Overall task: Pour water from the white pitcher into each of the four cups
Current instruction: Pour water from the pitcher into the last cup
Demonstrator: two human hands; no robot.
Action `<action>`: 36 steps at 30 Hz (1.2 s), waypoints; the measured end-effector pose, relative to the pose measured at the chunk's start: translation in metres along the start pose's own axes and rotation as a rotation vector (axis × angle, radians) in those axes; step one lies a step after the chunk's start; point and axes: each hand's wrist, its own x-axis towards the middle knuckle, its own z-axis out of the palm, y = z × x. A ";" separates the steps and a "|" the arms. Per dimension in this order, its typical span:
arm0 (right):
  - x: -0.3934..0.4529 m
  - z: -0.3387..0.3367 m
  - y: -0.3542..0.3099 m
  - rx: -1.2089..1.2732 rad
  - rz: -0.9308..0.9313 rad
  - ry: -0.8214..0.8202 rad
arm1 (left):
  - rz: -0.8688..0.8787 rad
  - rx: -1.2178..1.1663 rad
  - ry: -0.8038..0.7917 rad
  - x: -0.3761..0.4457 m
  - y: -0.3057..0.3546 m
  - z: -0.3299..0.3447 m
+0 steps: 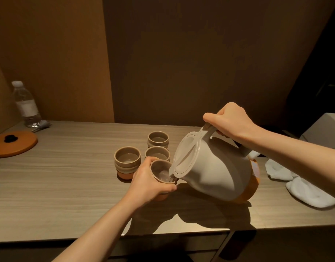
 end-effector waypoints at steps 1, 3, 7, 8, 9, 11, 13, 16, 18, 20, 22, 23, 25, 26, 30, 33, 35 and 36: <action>0.000 0.000 0.000 -0.001 0.001 0.001 | 0.000 -0.002 0.002 0.000 0.000 0.000; 0.000 0.000 -0.001 -0.005 0.006 0.004 | -0.001 -0.010 0.002 0.000 -0.001 -0.001; 0.000 0.000 -0.001 -0.011 0.008 0.005 | -0.012 -0.029 -0.004 -0.001 -0.001 -0.001; 0.000 -0.001 -0.001 -0.012 0.006 0.003 | -0.013 -0.033 -0.006 -0.002 0.000 0.000; 0.000 -0.001 -0.001 -0.014 0.004 0.004 | -0.011 -0.036 -0.007 -0.002 0.000 0.000; 0.000 -0.001 -0.001 -0.016 0.004 0.004 | -0.005 -0.039 -0.006 -0.003 0.000 -0.001; 0.000 -0.001 0.000 -0.016 0.002 0.002 | -0.006 -0.045 -0.008 -0.003 0.000 -0.001; 0.000 -0.001 0.000 -0.015 0.002 -0.001 | -0.012 -0.050 -0.011 -0.003 0.000 0.001; 0.000 -0.001 0.000 -0.016 0.005 -0.002 | -0.013 -0.050 -0.008 -0.003 0.000 0.003; 0.000 -0.002 0.000 -0.019 0.004 0.000 | -0.016 -0.056 -0.006 -0.003 -0.001 0.003; 0.000 -0.001 0.000 -0.025 0.004 0.002 | -0.021 -0.061 -0.005 -0.003 -0.001 0.003; 0.000 -0.001 0.000 -0.026 0.006 0.001 | -0.025 -0.061 -0.007 -0.003 -0.002 0.003; -0.001 -0.001 -0.001 -0.029 0.009 0.001 | -0.027 -0.056 -0.008 -0.003 -0.003 0.003; -0.001 -0.001 -0.001 -0.031 0.010 0.004 | -0.028 -0.054 -0.009 -0.003 -0.002 0.003; -0.001 -0.001 -0.003 -0.039 0.016 0.012 | -0.033 -0.069 -0.004 -0.003 -0.002 0.003; -0.001 -0.001 -0.003 -0.039 0.013 0.006 | -0.039 -0.067 -0.005 -0.003 -0.002 0.003; 0.000 -0.001 -0.003 -0.039 0.012 0.005 | -0.042 -0.067 -0.004 -0.003 -0.001 0.003; 0.001 -0.001 -0.003 -0.043 0.011 0.006 | -0.043 -0.069 -0.005 -0.003 -0.001 0.003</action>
